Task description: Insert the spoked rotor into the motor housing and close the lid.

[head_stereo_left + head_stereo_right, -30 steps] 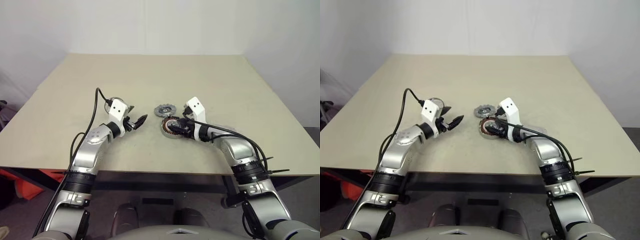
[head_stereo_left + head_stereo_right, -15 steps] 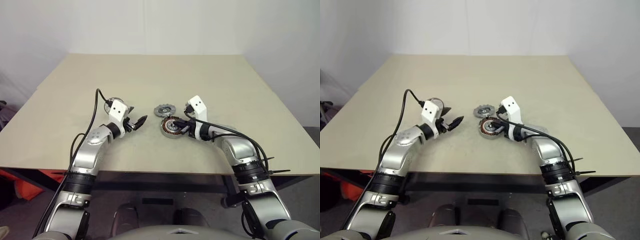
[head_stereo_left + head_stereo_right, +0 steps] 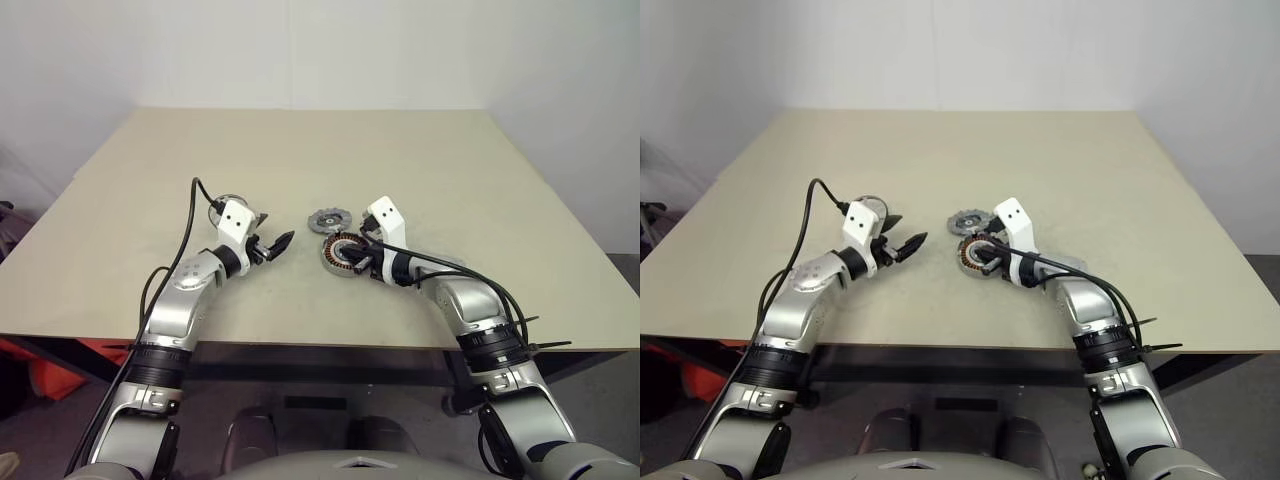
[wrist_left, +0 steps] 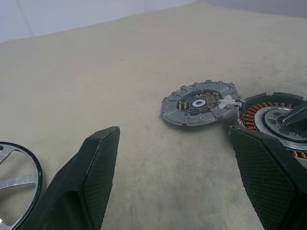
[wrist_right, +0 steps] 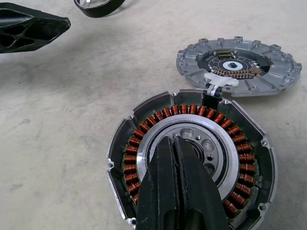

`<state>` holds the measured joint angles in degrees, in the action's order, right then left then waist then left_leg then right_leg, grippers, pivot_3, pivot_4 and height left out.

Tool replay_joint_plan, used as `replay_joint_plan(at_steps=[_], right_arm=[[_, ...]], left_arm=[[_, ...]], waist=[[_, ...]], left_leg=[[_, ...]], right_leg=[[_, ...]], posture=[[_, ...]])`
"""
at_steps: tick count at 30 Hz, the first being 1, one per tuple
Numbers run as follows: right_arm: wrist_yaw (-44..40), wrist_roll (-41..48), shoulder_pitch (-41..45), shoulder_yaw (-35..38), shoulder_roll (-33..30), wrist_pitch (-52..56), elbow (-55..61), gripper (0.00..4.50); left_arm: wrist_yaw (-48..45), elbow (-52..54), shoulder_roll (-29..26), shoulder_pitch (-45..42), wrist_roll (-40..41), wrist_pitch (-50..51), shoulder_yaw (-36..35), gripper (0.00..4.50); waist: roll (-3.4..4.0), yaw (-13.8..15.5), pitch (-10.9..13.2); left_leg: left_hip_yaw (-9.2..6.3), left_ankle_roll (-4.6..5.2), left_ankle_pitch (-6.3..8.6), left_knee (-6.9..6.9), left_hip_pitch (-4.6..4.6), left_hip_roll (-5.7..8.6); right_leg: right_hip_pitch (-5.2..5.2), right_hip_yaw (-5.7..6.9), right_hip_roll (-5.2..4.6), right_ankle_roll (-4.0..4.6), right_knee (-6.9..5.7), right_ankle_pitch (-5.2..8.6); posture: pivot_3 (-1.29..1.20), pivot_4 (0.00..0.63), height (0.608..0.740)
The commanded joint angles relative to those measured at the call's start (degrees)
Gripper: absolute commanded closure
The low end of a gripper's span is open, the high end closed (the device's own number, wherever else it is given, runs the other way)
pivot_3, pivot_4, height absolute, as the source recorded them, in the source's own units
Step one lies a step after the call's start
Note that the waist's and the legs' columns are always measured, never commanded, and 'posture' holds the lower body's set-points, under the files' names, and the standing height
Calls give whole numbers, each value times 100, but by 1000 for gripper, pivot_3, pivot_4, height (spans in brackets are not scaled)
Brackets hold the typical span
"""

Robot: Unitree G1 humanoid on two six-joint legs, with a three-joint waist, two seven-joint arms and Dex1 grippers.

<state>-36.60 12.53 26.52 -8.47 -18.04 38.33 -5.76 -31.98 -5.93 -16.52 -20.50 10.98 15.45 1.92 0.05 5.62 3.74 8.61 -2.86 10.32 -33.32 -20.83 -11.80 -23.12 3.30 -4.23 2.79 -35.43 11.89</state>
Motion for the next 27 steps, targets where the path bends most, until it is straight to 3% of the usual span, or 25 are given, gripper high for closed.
replay_joint_plan(at_steps=[1, 10, 19, 27], right_arm=[[54, 200, 320, 312, -111, 230, 588, 4479], [44, 169, 386, 276, -166, 242, 544, 4479], [161, -108, -110, -124, 47, 143, -4, 4479], [169, 58, 281, 157, -54, 204, 285, 4479]], left_arm=[[15, 114, -28, -81, 3, -103, -53, 666], [6, 42, -14, -109, -24, -130, -23, 666], [15, 90, -41, -77, -29, -112, -60, 666], [16, 81, -58, -70, -34, -113, -69, 666]], waist=[[0, 1, 0], [0, 2, 0], [2, 0, -3], [1, -4, -4]], left_leg=[[0, 0, 0, 0, -1, 0], [0, 0, 0, 1, -1, 0], [1, 0, 0, 1, 1, 1], [0, -2, -1, 1, 30, 0]], right_leg=[[0, 0, 0, 0, 0, 0], [-1, 0, 0, 0, 0, 0], [0, -1, -1, 0, 0, 0], [25, -2, 0, -34, -1, 20]], posture=[[0, 0, 740], [0, 0, 740], [0, 0, 740], [0, 0, 740]])
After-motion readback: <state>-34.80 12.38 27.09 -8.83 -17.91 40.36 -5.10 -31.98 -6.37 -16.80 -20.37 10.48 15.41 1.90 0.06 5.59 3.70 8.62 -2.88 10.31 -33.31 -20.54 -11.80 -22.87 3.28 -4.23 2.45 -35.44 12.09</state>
